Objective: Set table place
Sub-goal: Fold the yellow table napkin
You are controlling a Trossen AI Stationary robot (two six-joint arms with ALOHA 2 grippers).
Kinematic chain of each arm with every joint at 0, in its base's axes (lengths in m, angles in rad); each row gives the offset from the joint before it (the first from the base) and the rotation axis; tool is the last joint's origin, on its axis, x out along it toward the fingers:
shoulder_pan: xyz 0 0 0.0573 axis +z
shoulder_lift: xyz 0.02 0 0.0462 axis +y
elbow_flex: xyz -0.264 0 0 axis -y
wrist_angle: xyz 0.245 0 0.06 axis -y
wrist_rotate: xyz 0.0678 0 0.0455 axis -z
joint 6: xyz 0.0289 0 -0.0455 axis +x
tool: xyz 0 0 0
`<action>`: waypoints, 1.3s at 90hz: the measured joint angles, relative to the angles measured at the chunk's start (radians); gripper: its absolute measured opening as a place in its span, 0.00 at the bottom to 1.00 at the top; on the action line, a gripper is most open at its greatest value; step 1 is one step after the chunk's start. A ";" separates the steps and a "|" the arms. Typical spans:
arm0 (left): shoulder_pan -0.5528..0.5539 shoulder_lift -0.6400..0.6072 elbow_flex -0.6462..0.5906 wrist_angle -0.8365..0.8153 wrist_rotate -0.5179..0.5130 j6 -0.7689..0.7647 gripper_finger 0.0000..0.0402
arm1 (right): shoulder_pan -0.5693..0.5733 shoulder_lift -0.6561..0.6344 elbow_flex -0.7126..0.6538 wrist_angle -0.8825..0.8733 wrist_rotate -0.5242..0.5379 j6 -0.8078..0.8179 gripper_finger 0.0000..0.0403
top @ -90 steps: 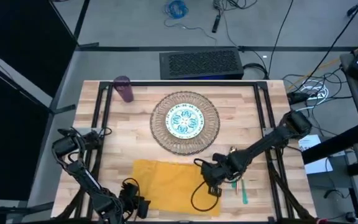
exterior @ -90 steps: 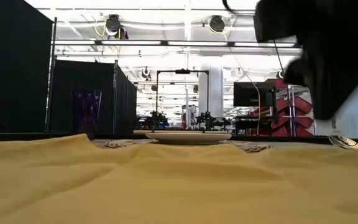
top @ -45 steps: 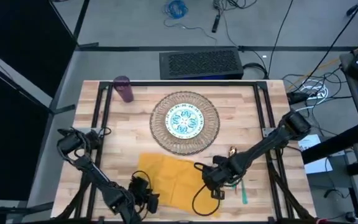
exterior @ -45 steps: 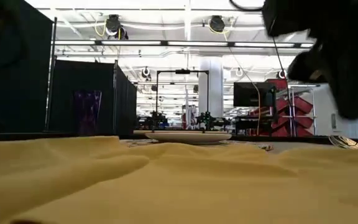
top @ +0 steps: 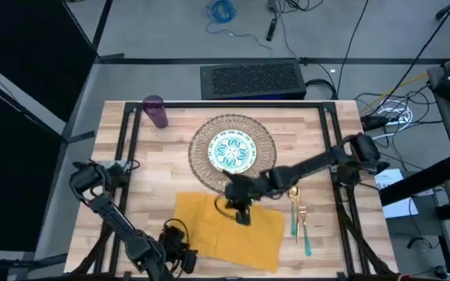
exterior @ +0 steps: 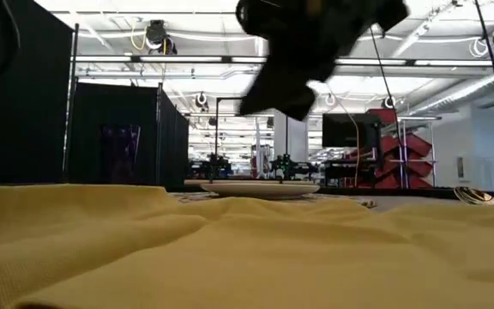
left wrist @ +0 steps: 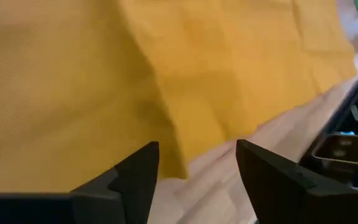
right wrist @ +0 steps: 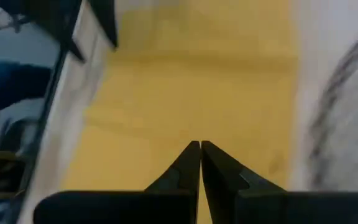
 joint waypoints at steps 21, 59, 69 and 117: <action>-0.015 -0.002 0.000 -0.162 0.002 -0.159 0.50 | -0.143 0.068 0.003 0.072 -0.104 -0.042 0.28; -0.004 -0.126 -0.005 -0.490 0.068 -0.194 0.50 | -0.222 0.345 0.327 -0.077 -0.280 -0.102 0.49; -0.021 -0.172 -0.005 -0.555 0.059 -0.202 0.50 | -0.223 0.403 0.398 -0.135 -0.279 -0.115 0.49; -0.048 -0.288 -0.006 -0.713 0.034 -0.210 0.50 | -0.198 0.495 0.511 -0.268 -0.369 -0.070 0.48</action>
